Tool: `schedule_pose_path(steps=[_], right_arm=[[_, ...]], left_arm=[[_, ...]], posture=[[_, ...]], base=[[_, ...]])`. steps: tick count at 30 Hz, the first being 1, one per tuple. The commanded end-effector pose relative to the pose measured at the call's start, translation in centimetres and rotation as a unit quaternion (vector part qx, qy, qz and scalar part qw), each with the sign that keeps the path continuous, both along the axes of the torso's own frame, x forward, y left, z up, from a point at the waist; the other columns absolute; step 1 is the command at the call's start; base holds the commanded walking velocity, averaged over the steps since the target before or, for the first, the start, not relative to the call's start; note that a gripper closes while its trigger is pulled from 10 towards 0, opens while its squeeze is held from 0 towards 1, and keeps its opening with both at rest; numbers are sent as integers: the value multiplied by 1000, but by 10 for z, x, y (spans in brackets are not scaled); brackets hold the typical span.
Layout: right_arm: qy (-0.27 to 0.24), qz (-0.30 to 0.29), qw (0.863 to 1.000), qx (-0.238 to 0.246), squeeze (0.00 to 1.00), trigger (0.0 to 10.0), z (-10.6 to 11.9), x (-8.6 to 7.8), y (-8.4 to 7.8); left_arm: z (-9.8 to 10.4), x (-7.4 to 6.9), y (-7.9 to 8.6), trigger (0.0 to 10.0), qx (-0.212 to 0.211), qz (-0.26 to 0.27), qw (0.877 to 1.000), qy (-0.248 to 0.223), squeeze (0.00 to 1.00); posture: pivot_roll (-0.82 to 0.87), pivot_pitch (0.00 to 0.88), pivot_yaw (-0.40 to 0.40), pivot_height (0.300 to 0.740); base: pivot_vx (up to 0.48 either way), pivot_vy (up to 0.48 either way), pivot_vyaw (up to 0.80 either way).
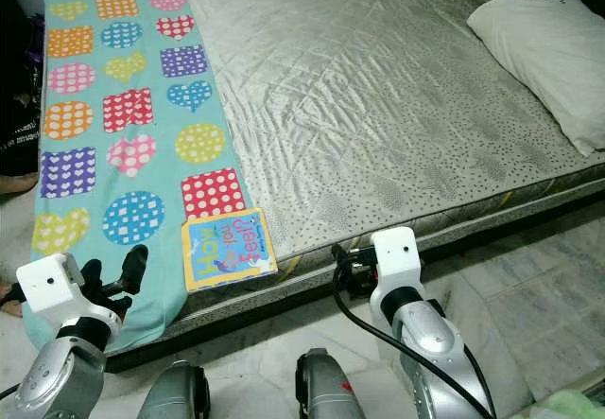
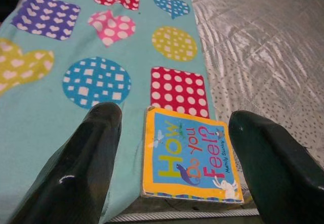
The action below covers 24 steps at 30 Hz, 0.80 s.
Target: Clean up the room
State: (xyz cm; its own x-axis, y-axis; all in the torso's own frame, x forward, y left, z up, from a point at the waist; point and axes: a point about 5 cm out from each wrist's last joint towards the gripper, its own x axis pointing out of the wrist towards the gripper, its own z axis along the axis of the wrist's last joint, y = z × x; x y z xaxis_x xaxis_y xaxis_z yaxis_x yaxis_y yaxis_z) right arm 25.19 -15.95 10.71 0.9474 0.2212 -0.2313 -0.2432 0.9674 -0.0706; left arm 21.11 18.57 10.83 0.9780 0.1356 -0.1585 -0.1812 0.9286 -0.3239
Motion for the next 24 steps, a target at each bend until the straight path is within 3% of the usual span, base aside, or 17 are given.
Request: schedule_pose_path(steps=[1,24], right_arm=[[8,3,1000,-3,0,10000,-4,-2,-1],[3,6,1000,-3,0,10000,-2,2,-1]], left_arm=[[-1,-3,2,10000,6,8,1000,4,0],[-1,-1,2,10000,2,17,1000,3,0]], posture=[[-18,246,-31,670],[-25,245,-36,670]], base=[[0,0,0],[0,0,0]])
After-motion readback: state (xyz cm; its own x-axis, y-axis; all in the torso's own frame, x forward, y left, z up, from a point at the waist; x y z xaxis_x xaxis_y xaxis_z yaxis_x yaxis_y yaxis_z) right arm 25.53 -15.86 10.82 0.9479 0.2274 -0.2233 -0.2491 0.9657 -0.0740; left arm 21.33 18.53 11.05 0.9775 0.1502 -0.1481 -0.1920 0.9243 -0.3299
